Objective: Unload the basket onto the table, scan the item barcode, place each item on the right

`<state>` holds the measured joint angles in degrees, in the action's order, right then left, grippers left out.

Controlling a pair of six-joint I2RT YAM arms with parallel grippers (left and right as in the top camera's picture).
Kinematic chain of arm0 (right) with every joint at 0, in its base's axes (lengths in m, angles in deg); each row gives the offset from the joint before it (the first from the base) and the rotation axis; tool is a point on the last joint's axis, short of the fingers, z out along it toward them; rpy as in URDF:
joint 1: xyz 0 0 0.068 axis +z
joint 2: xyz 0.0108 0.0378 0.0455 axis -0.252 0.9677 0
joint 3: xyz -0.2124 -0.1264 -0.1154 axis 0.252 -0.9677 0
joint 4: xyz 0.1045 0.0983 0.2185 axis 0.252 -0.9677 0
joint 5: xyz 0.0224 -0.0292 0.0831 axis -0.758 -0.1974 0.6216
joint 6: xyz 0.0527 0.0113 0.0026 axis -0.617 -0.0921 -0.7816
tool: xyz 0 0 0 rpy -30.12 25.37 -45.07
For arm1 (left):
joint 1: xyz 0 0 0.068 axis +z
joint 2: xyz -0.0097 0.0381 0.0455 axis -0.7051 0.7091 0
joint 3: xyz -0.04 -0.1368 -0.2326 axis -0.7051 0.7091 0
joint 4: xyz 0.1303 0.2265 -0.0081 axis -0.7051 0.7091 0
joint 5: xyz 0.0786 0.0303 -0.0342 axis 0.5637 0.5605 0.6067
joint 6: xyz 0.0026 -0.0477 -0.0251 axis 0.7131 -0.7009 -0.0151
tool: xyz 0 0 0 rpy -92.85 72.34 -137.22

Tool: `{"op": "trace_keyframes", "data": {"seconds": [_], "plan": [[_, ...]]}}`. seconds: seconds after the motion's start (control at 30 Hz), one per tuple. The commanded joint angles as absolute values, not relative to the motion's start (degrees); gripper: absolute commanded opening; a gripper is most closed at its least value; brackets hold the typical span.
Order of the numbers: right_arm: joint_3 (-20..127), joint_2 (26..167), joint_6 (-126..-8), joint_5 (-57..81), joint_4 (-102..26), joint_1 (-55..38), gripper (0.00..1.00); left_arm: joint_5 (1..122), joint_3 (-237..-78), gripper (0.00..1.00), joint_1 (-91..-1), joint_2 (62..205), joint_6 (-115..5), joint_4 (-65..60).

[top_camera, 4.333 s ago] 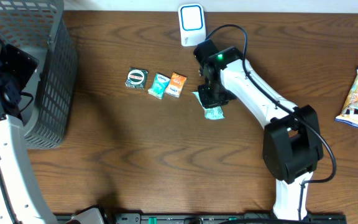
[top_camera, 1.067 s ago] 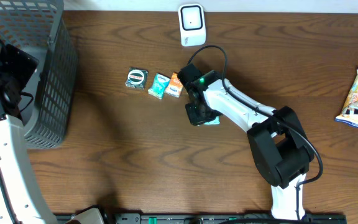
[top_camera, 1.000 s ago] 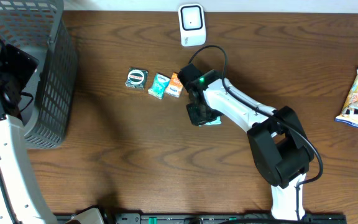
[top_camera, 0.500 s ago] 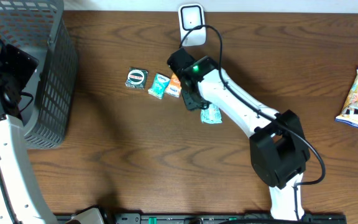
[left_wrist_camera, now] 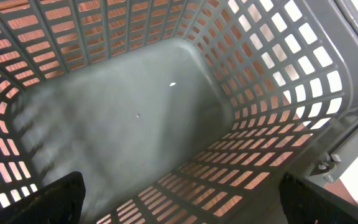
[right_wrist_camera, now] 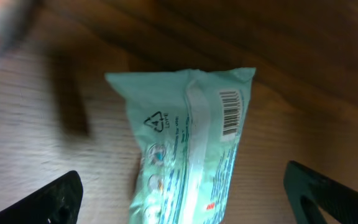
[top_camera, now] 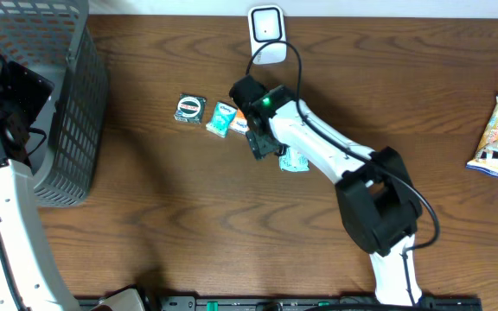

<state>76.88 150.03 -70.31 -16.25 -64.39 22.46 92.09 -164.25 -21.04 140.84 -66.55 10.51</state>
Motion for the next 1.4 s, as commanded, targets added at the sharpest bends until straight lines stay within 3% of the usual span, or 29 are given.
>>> {"op": "trace_keyframes", "data": {"seconds": [0.0,0.2,0.57,0.77,0.9,1.07,1.17,1.2,1.37], "plan": [[76.2,152.4,-71.4,-19.9,-64.6,23.4,0.87,92.6,-164.6,0.98,-20.8,140.9,-66.8,10.5],[76.2,152.7,-72.8,-21.6,-64.7,24.1,0.61,92.6,-164.6,0.98,-20.8,140.9,-66.8,10.5],[72.9,152.7,-72.8,-22.5,-61.5,24.4,0.57,92.6,-164.6,0.98,-20.8,140.9,-66.8,10.5],[71.7,152.7,-73.7,-22.9,-61.3,24.4,0.38,92.6,-164.6,0.98,-20.8,140.9,-66.8,10.5],[71.7,152.7,-73.7,-22.9,-61.9,24.4,0.31,92.6,-164.6,0.98,-20.8,140.9,-66.8,10.5],[71.9,152.7,-73.7,-24.6,-62.3,24.4,0.31,92.6,-164.6,0.98,-20.8,140.9,-66.8,10.5],[71.9,152.7,-73.7,-29.1,-62.8,24.4,0.49,92.6,-164.6,0.98,-20.8,140.9,-66.8,10.5],[71.9,152.7,-73.7,-30.3,-63.1,24.4,0.5,92.6,-164.6,0.98,-20.8,140.9,-66.8,10.5],[74.8,152.7,-74.2,-29.2,-66.7,24.3,0.49,92.6,-164.6,0.98,-20.8,140.9,-66.8,10.5]]}}
